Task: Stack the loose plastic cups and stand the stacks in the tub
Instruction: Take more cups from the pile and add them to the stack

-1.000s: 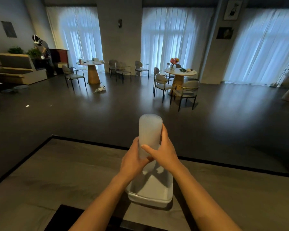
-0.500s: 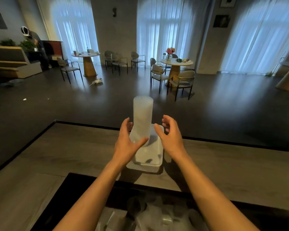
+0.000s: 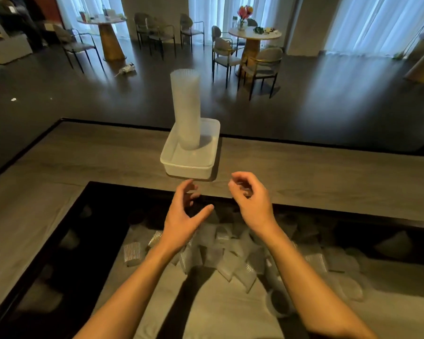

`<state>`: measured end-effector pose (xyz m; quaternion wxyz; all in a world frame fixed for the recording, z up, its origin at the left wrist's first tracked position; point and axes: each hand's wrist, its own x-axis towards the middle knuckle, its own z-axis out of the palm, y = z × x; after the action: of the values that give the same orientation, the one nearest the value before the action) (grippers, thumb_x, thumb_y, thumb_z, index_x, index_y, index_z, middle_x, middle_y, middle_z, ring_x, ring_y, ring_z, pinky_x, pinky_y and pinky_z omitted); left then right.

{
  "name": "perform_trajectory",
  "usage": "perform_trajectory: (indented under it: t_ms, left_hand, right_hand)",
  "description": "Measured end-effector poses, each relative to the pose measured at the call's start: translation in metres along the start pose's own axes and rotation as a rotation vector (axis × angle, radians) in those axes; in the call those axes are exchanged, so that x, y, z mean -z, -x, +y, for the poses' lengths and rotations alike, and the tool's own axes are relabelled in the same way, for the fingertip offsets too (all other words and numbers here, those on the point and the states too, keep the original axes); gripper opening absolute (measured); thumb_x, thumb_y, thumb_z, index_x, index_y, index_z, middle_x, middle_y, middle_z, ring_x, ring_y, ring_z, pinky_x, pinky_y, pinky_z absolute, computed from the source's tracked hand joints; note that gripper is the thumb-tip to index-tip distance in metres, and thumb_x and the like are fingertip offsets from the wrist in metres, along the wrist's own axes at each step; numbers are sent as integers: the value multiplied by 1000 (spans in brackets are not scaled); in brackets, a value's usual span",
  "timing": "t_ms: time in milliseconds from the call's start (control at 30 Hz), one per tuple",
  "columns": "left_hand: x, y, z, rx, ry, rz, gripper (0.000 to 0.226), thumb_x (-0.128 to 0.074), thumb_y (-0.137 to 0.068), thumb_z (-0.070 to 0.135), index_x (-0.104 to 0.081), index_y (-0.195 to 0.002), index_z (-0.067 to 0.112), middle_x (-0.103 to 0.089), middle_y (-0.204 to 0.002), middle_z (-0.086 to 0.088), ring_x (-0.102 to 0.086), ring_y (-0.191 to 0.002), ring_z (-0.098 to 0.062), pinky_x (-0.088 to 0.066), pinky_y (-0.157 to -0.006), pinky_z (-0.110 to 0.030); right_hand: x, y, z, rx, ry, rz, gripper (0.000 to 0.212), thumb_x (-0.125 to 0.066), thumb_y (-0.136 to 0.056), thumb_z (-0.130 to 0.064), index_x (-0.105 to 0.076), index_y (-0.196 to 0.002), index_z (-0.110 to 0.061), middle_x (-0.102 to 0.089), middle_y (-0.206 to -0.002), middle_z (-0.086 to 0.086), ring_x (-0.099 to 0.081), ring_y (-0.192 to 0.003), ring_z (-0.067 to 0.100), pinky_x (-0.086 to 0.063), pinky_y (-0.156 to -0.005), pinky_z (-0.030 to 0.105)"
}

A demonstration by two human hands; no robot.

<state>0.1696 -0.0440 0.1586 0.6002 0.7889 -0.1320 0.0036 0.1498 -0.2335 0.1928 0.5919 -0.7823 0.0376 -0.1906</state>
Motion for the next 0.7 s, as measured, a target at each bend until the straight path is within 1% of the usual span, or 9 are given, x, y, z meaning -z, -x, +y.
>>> perform_trajectory:
  t_ms: [67, 200, 267, 300, 400, 467, 533, 633, 700]
  left_hand:
    - [-12, 15, -15, 36, -17, -16, 76, -84, -82, 32, -40, -144, 34, -55, -136, 13, -57, -121, 1, -48, -105, -28]
    - [-31, 43, -36, 99, -61, -43, 77, -83, -82, 33, -39, -145, 33, -54, -134, 16, -57, -119, 3, -46, -101, -21]
    - [-39, 56, -46, 130, -74, -55, 76, -83, -82, 32, -40, -144, 33, -55, -133, 14, -57, -118, 3, -46, -99, -18]
    - [-43, 63, -52, 150, -79, -62, 75, -83, -82, 32, -40, -143, 33, -55, -133, 15, -57, -118, 3, -46, -98, -16]
    - [-53, 85, -69, 244, -95, -94, 75, -82, -83, 32, -39, -143, 33, -55, -131, 15, -58, -116, 1, -46, -94, -14]
    - [-59, 99, -81, 316, -103, -119, 77, -82, -83, 32, -38, -146, 30, -56, -131, 10, -59, -115, -4, -48, -96, -21]
    - [-64, 110, -88, 359, -128, -146, 77, -82, -83, 36, -38, -146, 30, -57, -132, 8, -59, -116, -7, -49, -97, -25]
    - [-72, 119, -88, 399, -144, -159, 75, -82, -83, 37, -40, -146, 32, -56, -134, 8, -58, -115, -4, -46, -92, -18]
    - [-77, 122, -85, 416, -152, -154, 75, -82, -84, 32, -40, -147, 28, -55, -131, 11, -56, -112, 3, -43, -88, -11]
  right_hand:
    - [6, 21, 17, -39, -4, 13, 17, -66, -94, -16, -66, -112, -16, -67, -96, -3, -59, -77, 1, -50, -71, 15]
    - [11, 56, 53, -131, 29, -15, 17, -66, -94, -15, -65, -111, -17, -64, -84, -3, -55, -68, 1, -50, -63, 20]
    - [12, 74, 73, -161, 57, -32, 17, -66, -93, -12, -64, -108, -21, -63, -85, -2, -54, -67, 1, -48, -63, 21]
    - [13, 83, 84, -166, 90, -37, 18, -66, -92, -11, -63, -107, -22, -62, -89, -3, -56, -68, 1, -48, -65, 21]
    - [22, 109, 115, -216, 325, -131, 24, -66, -92, -20, -62, -115, -22, -57, -107, -7, -58, -86, 4, -51, -78, 27]
    - [27, 122, 131, -263, 480, -256, 33, -64, -93, -28, -57, -126, -24, -55, -121, -7, -58, -96, 8, -53, -87, 34]
    - [27, 127, 142, -285, 582, -362, 43, -62, -94, -31, -51, -135, -27, -53, -131, -6, -58, -107, 14, -51, -94, 39]
    - [25, 122, 153, -271, 699, -489, 51, -59, -95, -34, -43, -143, -28, -49, -141, -2, -55, -121, 20, -44, -104, 41]
    - [24, 117, 160, -270, 745, -554, 51, -58, -96, -33, -42, -143, -27, -50, -142, 0, -54, -125, 22, -43, -105, 40]
